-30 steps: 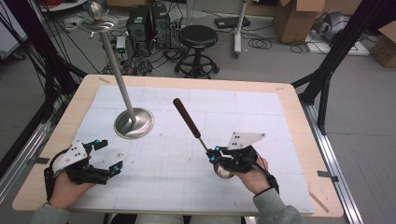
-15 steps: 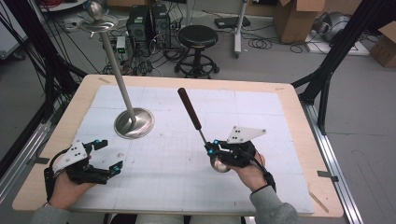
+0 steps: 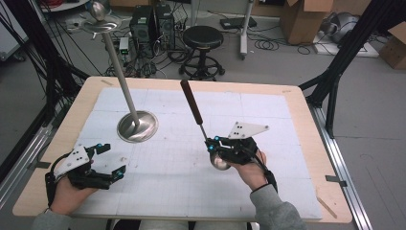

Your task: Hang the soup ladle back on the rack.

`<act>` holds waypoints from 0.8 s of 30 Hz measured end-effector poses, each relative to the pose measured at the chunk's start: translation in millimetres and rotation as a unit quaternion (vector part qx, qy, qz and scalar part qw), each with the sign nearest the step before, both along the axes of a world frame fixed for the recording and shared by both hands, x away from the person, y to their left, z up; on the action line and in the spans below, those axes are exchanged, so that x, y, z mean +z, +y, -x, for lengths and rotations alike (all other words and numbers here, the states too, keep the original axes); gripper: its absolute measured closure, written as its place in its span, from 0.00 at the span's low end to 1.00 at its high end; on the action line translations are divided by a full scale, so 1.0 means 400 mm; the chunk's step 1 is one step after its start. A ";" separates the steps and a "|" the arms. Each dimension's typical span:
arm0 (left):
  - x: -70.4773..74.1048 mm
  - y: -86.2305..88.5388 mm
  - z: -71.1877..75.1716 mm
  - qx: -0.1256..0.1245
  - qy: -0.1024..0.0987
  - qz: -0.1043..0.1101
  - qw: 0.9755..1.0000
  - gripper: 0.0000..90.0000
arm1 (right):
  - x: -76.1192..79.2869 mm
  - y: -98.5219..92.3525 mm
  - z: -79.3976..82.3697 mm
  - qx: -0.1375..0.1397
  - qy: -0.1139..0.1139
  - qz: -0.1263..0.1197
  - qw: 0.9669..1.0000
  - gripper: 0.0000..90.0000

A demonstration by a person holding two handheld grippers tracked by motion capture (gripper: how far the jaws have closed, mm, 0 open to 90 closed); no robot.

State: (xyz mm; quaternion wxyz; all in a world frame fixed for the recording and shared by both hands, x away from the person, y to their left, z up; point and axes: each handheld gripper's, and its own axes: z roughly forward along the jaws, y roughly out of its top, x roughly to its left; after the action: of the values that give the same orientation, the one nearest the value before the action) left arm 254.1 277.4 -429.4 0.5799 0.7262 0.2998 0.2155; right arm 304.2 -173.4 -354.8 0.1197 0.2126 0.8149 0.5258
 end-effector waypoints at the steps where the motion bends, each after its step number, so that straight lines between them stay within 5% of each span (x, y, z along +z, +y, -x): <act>1: 0.000 0.000 0.000 0.000 0.000 0.000 1.000 0.02 | 0.002 0.002 -0.003 0.001 0.000 -0.003 1.000 0.95; 24: 0.003 0.001 0.002 -0.001 -0.003 0.006 1.000 0.02 | 0.029 0.053 -0.071 -0.018 0.012 -0.023 0.999 0.95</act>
State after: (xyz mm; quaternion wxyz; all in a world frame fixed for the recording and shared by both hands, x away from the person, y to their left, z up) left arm 253.2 277.7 -428.1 0.5855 0.7223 0.2989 0.2150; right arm 332.7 -152.3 -343.4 0.1140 0.2363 0.8000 0.5397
